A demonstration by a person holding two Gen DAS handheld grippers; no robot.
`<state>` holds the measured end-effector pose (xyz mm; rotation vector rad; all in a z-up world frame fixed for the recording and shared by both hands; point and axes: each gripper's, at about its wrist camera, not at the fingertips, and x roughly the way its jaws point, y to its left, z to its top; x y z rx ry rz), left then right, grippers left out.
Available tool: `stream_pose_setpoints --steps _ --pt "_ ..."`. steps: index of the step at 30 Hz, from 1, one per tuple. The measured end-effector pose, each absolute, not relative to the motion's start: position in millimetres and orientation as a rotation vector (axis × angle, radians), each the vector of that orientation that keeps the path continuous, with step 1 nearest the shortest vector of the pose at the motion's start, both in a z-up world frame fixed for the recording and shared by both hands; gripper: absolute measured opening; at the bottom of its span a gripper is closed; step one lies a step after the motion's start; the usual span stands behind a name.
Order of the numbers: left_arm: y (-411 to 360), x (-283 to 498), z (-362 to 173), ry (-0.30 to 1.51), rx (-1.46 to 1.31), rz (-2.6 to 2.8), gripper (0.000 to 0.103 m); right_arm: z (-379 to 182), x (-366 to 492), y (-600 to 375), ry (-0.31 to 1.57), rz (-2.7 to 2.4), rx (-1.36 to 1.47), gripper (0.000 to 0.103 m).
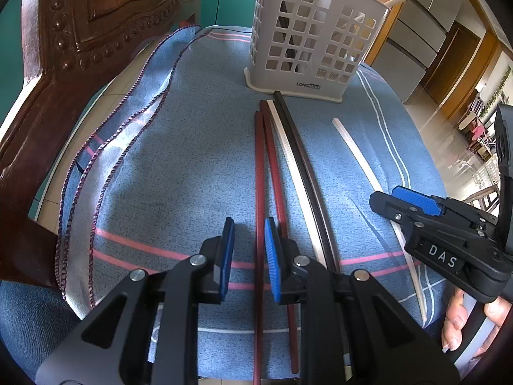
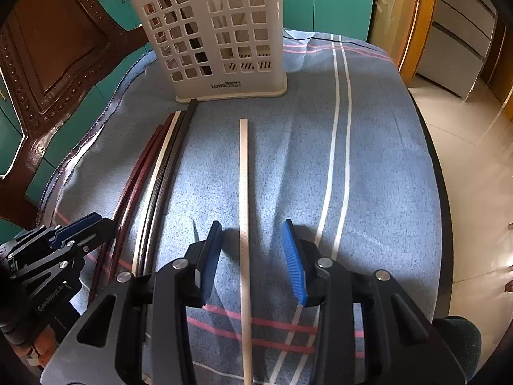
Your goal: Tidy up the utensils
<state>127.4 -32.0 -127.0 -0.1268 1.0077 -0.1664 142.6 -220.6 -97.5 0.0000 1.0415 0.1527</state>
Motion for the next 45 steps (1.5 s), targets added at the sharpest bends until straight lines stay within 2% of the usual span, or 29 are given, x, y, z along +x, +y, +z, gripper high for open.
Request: stream_pose_setpoints --steps 1,2,6,7,8,17,23,28,45 --pt "-31 128 -127 1.008 -0.126 -0.167 0.02 -97 142 -220 1.038 0.156 -0.001 0.037" --pt "-32 128 -127 1.007 -0.125 -0.168 0.019 -98 142 -220 1.037 0.157 -0.002 0.029" --pt "-31 128 -128 1.007 -0.126 -0.177 0.011 -98 144 -227 1.045 0.128 0.021 0.014" --pt "-30 128 -127 1.006 -0.125 -0.178 0.01 -99 144 -229 1.05 0.119 0.029 0.007" --pt "-30 128 -127 1.006 -0.124 -0.177 0.01 -98 146 -233 1.056 0.11 0.047 0.007" --pt "-19 128 -123 1.014 -0.185 -0.205 0.01 -95 145 -239 1.093 0.171 0.112 0.007" --pt "-12 145 -118 1.012 -0.224 -0.201 0.01 -89 149 -243 1.058 0.143 0.109 0.022" --pt "-22 165 -118 1.019 -0.183 -0.207 0.013 -87 156 -247 1.051 0.135 0.104 0.028" --pt "-43 211 -125 1.057 -0.073 -0.142 0.016 -97 191 -212 1.088 0.122 -0.092 0.028"
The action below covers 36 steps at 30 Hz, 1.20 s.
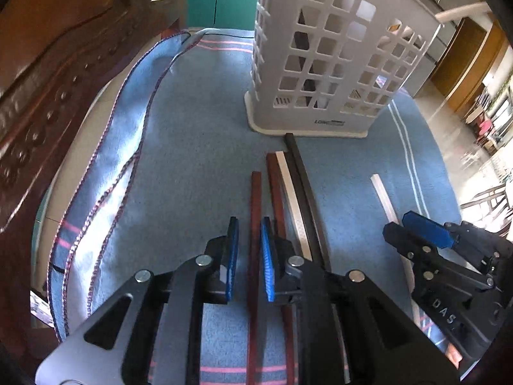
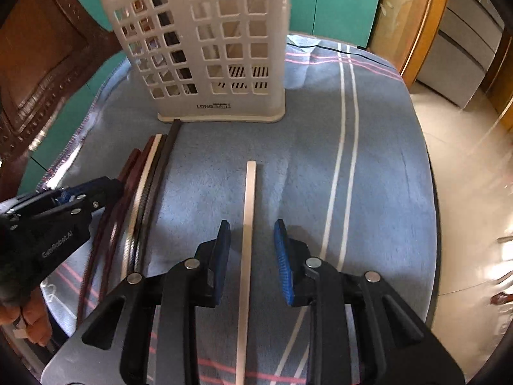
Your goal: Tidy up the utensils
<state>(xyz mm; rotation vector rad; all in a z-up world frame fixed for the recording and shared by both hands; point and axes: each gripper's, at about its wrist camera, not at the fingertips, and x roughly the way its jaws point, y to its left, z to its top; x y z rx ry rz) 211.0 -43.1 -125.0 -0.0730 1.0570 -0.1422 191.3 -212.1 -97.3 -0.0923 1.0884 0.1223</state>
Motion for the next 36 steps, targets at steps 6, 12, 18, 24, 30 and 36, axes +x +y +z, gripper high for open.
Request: stream_pose_setpoints --steps 6,12,18,24,30,36 --pt "-47 211 -125 1.057 -0.072 -0.112 0.016 -100 200 -202 1.095 0.11 -0.128 0.028" --pt "-47 206 -122 1.045 -0.093 -0.107 0.008 -98 205 -192 1.1 0.136 -0.104 0.007" --pt "-29 192 -109 0.982 -0.173 -0.136 0.007 -90 194 -193 1.059 0.181 -0.081 0.006" --pt "-17 165 -54 0.838 -0.208 -0.158 0.007 -41 172 -212 0.95 0.199 -0.02 0.006" --pt "-1 130 15 0.626 -0.277 -0.176 0.007 21 144 -240 0.815 0.237 0.075 0.007" --pt "12 103 80 0.412 -0.324 -0.198 0.007 78 125 -250 0.676 0.281 0.131 0.007"
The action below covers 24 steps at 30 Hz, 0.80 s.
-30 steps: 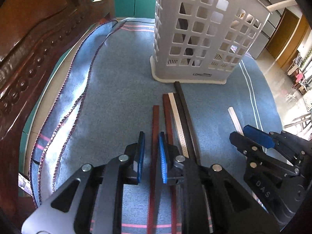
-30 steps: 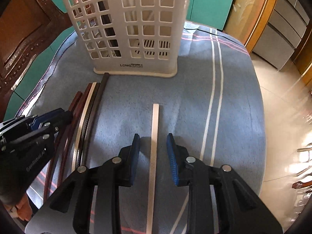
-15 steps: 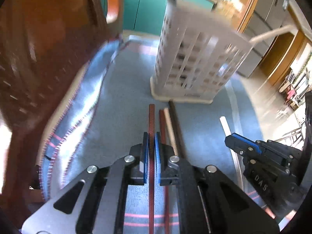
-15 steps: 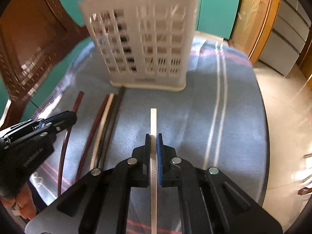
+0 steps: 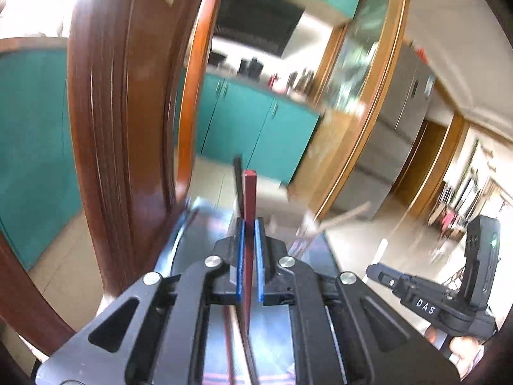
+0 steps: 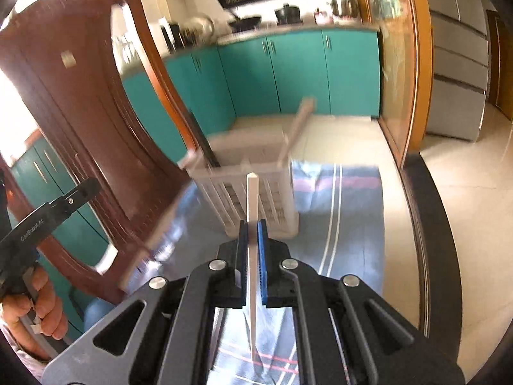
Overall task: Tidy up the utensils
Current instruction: 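Lift both held chopsticks and carry them above the white basket, then open both tools to drop the chopsticks into the white basket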
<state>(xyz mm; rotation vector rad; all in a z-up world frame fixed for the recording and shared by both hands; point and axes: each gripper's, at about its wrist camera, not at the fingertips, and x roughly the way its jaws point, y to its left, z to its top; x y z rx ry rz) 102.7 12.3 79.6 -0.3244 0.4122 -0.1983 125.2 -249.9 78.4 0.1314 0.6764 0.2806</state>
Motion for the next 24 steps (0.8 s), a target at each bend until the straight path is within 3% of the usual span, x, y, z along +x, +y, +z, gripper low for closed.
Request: stream_pose_setpoints --steps 8,16,24 --pt "12 115 134 0.206 -0.386 -0.17 0.007 153 137 -260 0.473 0.3 0.175 0.007" --pt "22 151 133 0.116 -0.53 -0.061 0.007 206 160 -264 0.258 0.21 0.206 0.007" --pt "-4 193 96 0.203 -0.435 0.026 0.007 162 199 -252 0.309 0.177 0.182 0.007"
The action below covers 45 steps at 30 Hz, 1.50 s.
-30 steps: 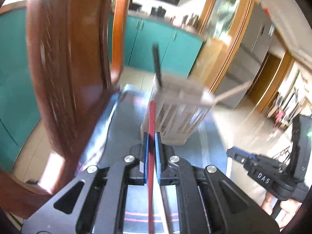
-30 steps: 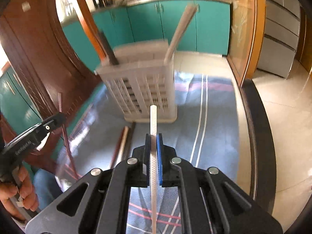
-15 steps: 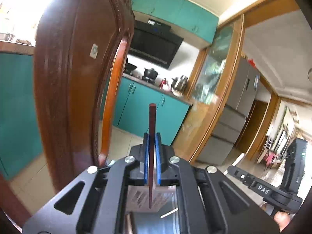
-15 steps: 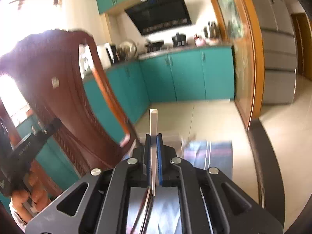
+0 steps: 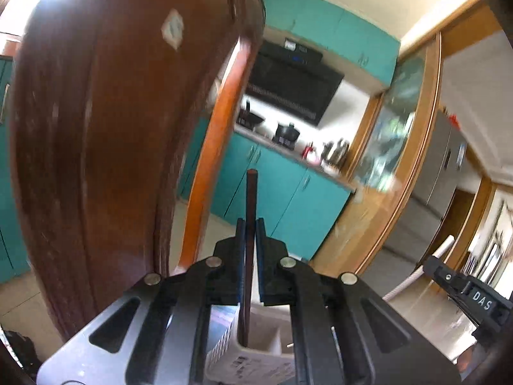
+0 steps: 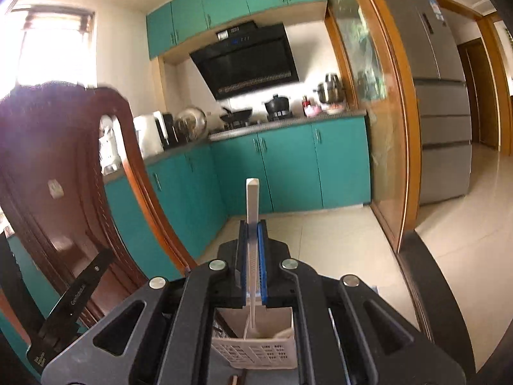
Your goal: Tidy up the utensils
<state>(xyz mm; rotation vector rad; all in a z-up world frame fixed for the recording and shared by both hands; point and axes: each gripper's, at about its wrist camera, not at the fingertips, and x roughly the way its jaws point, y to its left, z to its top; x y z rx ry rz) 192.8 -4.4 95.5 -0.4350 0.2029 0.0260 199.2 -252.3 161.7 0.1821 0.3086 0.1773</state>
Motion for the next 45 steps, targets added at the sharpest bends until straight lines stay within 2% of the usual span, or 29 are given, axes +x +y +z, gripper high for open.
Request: stream_pose_setpoints --steps 7,9,11,12,16,20,24,26,28,32,36,45 --pt "-13 207 68 0.297 -0.402 0.012 0.007 131 216 -249 0.406 0.188 0.181 0.007" --pt "-13 206 66 0.305 -0.404 -0.002 0.016 130 212 -248 0.404 0.185 0.171 0.016" --pt "-13 202 67 0.309 -0.406 -0.026 0.024 134 203 -251 0.377 0.186 0.176 0.043" --pt "-13 199 68 0.307 -0.401 -0.038 0.027 138 195 -253 0.355 0.192 0.184 0.044" --pt "-13 177 67 0.324 -0.364 -0.076 0.031 145 159 -262 0.314 0.233 0.173 0.044" --pt "-19 151 30 0.467 -0.262 -0.117 0.031 122 117 -268 0.321 0.274 0.135 0.044" --pt "-24 131 -26 0.652 -0.173 -0.15 0.031 55 124 -252 0.523 0.28 0.082 0.044" --pt "-25 124 -48 0.728 -0.154 -0.161 0.031 5 152 -236 0.738 0.32 0.076 0.044" --pt "-24 117 -68 0.804 -0.163 -0.176 0.031 -31 173 -221 0.864 0.346 0.065 0.044" --pt "-28 104 -90 0.875 -0.141 -0.207 0.031 -71 205 -190 0.996 0.37 0.034 0.042" --pt "-28 101 -103 0.921 -0.126 -0.222 0.031 -93 219 -171 1.096 0.317 -0.03 0.038" --pt "-32 115 -118 0.99 -0.13 -0.234 0.031 -95 226 -153 1.123 0.233 -0.141 0.034"
